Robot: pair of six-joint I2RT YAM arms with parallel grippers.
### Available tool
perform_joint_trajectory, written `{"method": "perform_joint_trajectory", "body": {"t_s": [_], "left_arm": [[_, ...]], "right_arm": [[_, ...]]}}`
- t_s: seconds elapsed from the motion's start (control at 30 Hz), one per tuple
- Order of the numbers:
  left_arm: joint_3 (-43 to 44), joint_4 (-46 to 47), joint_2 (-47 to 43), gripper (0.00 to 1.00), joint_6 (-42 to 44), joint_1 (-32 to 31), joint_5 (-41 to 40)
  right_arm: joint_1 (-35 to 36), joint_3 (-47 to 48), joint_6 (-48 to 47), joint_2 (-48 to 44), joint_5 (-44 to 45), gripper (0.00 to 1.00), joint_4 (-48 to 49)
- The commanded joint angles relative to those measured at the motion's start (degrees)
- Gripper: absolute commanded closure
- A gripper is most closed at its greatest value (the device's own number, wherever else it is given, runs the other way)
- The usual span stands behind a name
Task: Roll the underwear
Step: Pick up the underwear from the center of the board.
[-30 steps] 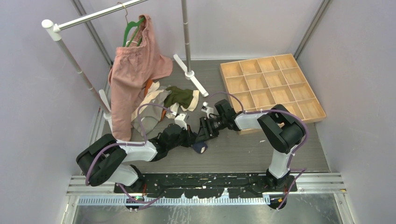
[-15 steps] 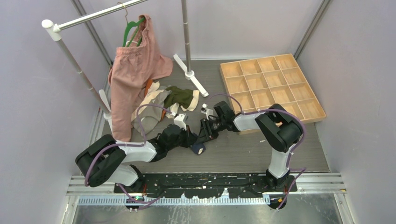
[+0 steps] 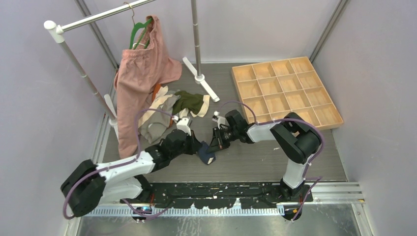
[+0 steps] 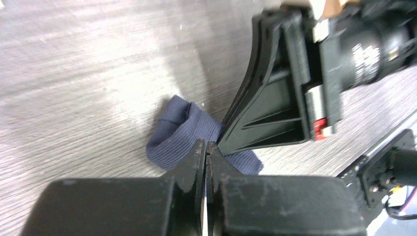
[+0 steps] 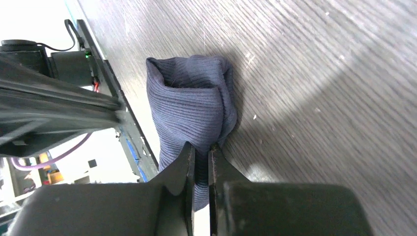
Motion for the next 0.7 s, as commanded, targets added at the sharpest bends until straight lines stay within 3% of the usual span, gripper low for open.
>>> {"method": "perform_joint_trajectory", "body": {"t_s": [0.0,0.27,0.53,0.67], "left_arm": [[5.8,-15.8,-10.5,0.99,0.7,-0.1,-7.9],[3.7,-25.4,-21.8,0.98,-1.4,0.0,-12.6],[-2.4,-22.8,-21.8,0.98,-6.3,0.0,-8.8],[-3.6,-21.3,-19.9,0.98,-7.0,0.0,-7.4]], "right_arm": [[0.3,-3.5,-1.6,-4.2,10.4,0.99,-3.3],[0.3,-3.9,-1.6,-16.3,17.5,0.99,-4.2],[-0.9,0.1,-5.2,-24.8,29.7,0.99,-13.8],[-5.6,3.0,-6.7,-26.4,30.3,0.99,-15.9]]}}
